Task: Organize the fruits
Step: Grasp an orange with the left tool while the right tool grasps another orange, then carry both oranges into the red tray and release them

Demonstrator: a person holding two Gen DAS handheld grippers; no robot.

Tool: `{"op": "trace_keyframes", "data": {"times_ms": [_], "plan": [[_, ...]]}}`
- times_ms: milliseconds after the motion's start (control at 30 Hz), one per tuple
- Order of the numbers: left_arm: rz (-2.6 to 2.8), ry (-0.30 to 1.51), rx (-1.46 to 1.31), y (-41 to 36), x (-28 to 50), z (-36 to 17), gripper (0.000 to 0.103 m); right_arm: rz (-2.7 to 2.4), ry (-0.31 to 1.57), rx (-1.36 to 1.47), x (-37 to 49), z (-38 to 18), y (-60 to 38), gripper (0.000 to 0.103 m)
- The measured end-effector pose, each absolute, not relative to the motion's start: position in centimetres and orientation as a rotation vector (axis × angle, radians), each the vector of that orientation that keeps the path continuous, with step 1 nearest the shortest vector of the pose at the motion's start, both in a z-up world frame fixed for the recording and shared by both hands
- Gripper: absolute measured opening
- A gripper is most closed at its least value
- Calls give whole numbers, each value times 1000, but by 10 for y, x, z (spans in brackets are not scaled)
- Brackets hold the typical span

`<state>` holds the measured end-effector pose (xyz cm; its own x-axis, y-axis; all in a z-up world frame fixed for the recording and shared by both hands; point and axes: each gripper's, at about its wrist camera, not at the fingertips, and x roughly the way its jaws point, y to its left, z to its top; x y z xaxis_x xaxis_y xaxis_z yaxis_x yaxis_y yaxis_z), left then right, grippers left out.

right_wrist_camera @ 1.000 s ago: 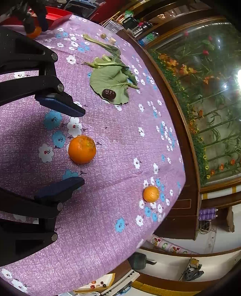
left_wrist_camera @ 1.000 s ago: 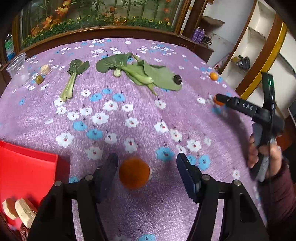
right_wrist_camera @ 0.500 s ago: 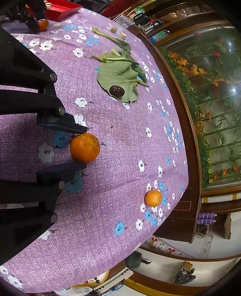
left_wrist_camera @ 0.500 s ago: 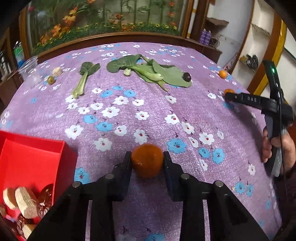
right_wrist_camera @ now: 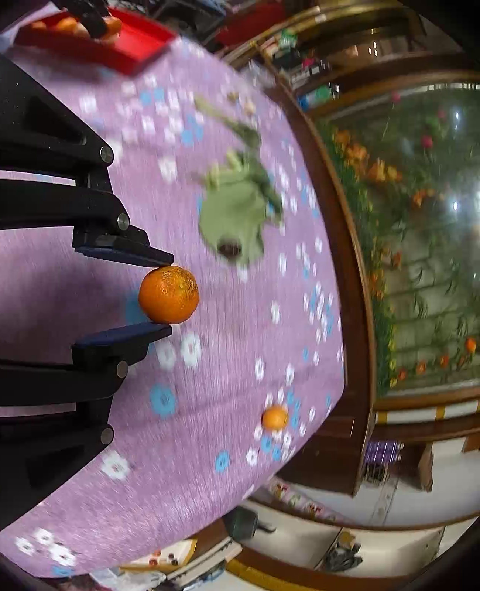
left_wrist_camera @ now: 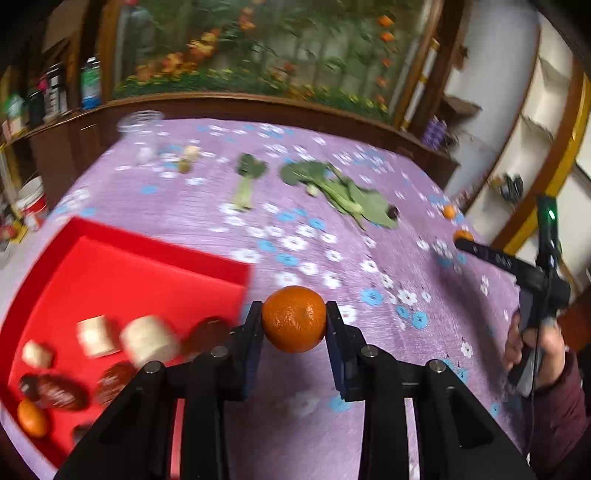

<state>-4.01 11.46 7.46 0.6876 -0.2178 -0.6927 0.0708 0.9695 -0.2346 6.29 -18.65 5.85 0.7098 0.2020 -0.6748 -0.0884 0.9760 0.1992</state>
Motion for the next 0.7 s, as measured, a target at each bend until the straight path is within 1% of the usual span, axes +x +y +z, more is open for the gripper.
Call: {"op": "trace_keyframes", "data": {"times_ms": [200, 367, 533, 700], "plan": [[-34, 773, -232, 178, -64, 82, 31, 346, 784, 156, 34, 79, -112, 33], [56, 786, -224, 225, -66, 76, 31, 501, 810, 131, 13, 87, -39, 33], [132, 818, -254, 265, -57, 59, 31, 631, 868, 94, 0, 77, 40, 34], [161, 845, -288, 286, -49, 50, 31, 704, 916, 36, -9, 60, 103, 34]]}}
